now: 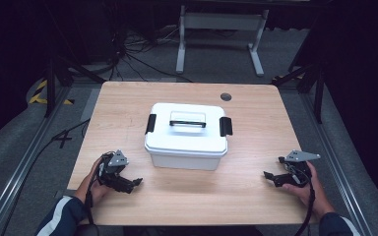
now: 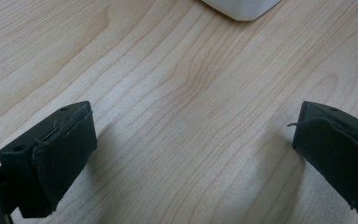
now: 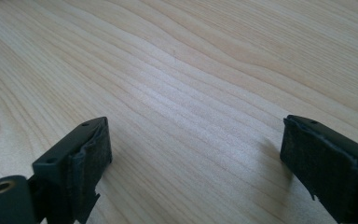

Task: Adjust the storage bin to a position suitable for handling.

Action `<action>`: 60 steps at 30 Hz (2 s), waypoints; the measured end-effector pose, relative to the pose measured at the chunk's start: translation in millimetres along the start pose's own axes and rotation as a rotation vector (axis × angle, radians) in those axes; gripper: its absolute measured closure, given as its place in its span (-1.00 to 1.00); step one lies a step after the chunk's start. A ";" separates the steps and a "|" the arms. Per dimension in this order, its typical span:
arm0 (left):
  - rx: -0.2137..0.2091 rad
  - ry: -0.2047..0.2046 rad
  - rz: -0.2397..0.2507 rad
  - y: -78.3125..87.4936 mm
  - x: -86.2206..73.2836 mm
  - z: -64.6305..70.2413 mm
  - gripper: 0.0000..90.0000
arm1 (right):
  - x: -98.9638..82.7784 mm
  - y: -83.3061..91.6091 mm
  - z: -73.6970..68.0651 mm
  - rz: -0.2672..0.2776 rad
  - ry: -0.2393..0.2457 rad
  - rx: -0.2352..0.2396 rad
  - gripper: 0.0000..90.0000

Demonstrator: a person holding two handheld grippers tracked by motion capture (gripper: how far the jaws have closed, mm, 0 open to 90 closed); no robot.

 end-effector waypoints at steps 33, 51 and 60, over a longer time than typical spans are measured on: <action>-0.040 -0.047 -0.010 9.8 -9.1 -6.2 -0.99 | 37.9 44.0 -7.9 -0.015 0.165 0.098 -0.40; -0.038 -0.043 -0.013 10.3 -9.6 -5.9 -0.99 | 118.8 55.0 -8.6 -0.011 0.351 0.034 -0.26; -0.033 -0.037 -0.011 10.5 -9.9 -5.6 -0.99 | 161.3 61.4 -12.4 0.019 0.384 0.060 -0.26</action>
Point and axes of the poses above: each handheld gripper's, and its own axes: y roughly backward along the jaws, x roughly out of its top, z roughly to its right, the point moved 5 cm from there along -y, roughly forward along the jaws, and after that the axes turned 12 degrees about -x, right-handed, at the moved point
